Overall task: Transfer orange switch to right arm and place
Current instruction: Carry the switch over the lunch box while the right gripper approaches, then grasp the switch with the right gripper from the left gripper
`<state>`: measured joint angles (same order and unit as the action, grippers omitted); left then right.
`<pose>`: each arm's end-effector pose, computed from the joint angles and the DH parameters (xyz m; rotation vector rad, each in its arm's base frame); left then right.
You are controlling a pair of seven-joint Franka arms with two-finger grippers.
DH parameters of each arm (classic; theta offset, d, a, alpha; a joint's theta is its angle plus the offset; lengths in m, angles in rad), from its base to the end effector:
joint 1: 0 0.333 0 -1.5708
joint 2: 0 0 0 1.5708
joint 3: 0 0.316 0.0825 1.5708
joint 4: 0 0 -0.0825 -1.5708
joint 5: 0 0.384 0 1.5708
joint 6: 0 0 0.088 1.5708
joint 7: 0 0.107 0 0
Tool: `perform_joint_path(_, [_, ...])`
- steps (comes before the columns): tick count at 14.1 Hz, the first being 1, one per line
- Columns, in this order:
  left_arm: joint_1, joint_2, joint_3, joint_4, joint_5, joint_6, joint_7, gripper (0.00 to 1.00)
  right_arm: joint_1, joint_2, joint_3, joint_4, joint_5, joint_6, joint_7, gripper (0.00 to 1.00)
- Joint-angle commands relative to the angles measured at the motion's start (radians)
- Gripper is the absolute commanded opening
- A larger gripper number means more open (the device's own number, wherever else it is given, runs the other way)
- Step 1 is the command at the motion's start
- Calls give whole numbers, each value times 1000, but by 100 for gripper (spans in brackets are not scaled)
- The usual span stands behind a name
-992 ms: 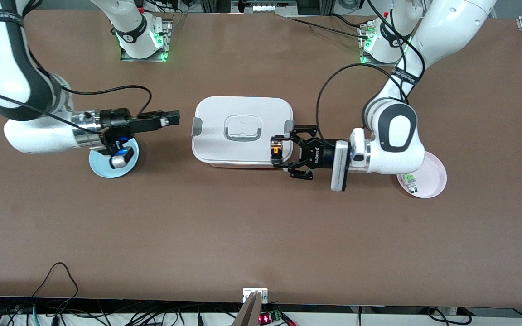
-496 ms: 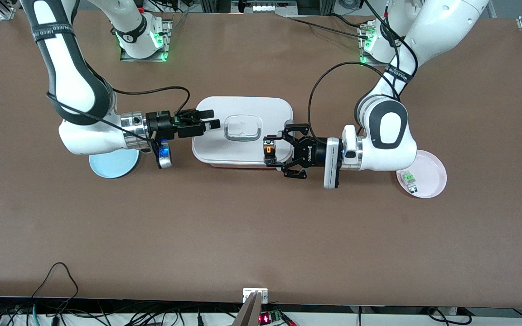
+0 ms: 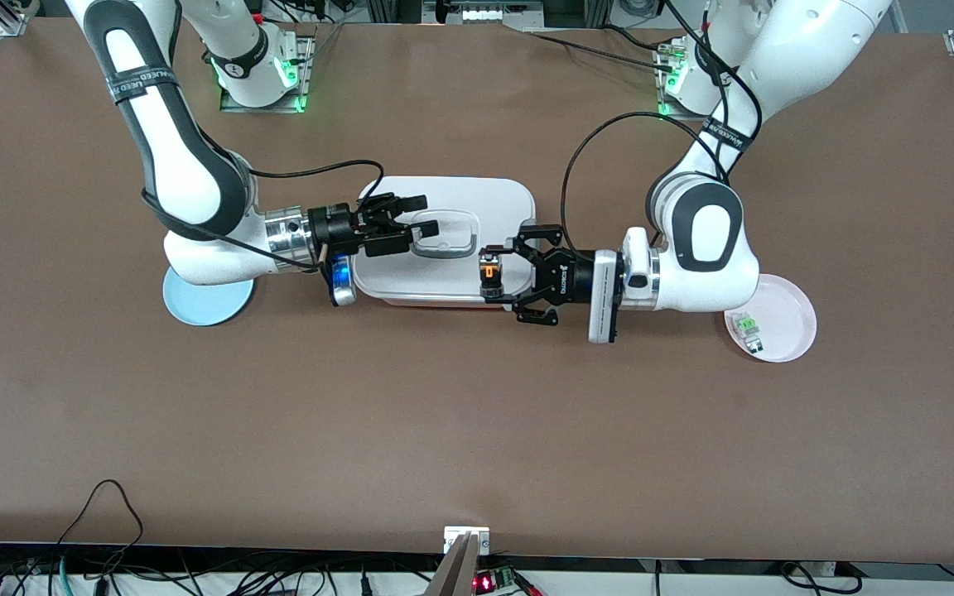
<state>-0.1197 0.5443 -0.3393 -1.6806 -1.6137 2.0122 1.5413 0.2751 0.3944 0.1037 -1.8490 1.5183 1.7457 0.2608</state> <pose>0.6091 -0.3299 0.3461 1.4989 -0.7394 0.6460 0.5537 0.3110 0.3538 -1.6666 0.5684 0.8837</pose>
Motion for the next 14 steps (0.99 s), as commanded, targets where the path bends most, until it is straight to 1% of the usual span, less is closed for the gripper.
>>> perform_joint_path(1, [-29,-18,2,-36,-31,7,60,2,7,-3,-1,8,46,35,2,100])
perform_joint_path(3, [-28,-18,-3,-36,-31,7,60,2,7,24,-2,20,88,35,0,100])
perform_joint_path(5, [-28,-18,-3,-36,-31,7,60,2,9,52,-2,33,89,38,-5,100])
perform_joint_path(11, [-28,-17,-3,-36,-31,7,60,2,21,81,-2,74,94,77,-8,100])
perform_joint_path(14, [-44,-14,-4,-37,-32,8,60,2,19,84,-2,74,125,78,-8,100])
